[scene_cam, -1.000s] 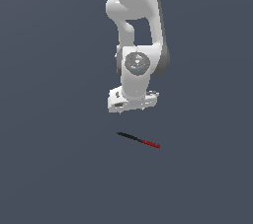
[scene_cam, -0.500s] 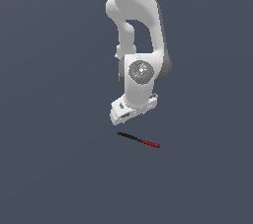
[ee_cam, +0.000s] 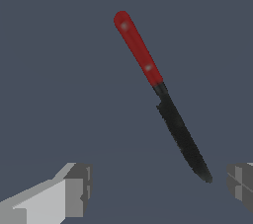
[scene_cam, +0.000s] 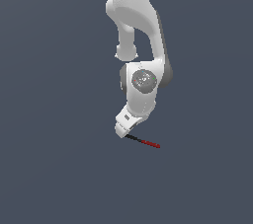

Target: Pick up the object and move it to a goal position.

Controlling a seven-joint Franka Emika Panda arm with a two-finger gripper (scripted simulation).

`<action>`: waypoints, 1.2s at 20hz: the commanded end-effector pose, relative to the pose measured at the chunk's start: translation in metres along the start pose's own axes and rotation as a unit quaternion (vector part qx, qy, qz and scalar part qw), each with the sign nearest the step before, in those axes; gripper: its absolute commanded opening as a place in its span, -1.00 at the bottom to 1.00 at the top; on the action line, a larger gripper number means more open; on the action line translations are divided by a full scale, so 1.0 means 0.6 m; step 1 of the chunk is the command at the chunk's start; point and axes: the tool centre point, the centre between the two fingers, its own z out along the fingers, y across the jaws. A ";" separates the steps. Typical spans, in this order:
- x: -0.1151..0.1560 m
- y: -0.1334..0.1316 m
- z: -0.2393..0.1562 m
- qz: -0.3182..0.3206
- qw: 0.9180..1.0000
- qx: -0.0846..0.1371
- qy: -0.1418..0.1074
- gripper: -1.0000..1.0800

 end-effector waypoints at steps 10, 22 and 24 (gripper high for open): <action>0.046 0.022 0.026 -0.159 0.987 -0.011 0.017 0.92; 0.067 0.033 0.039 -0.236 0.971 -0.018 0.026 0.92; 0.068 0.033 0.040 -0.239 0.971 -0.018 0.026 0.92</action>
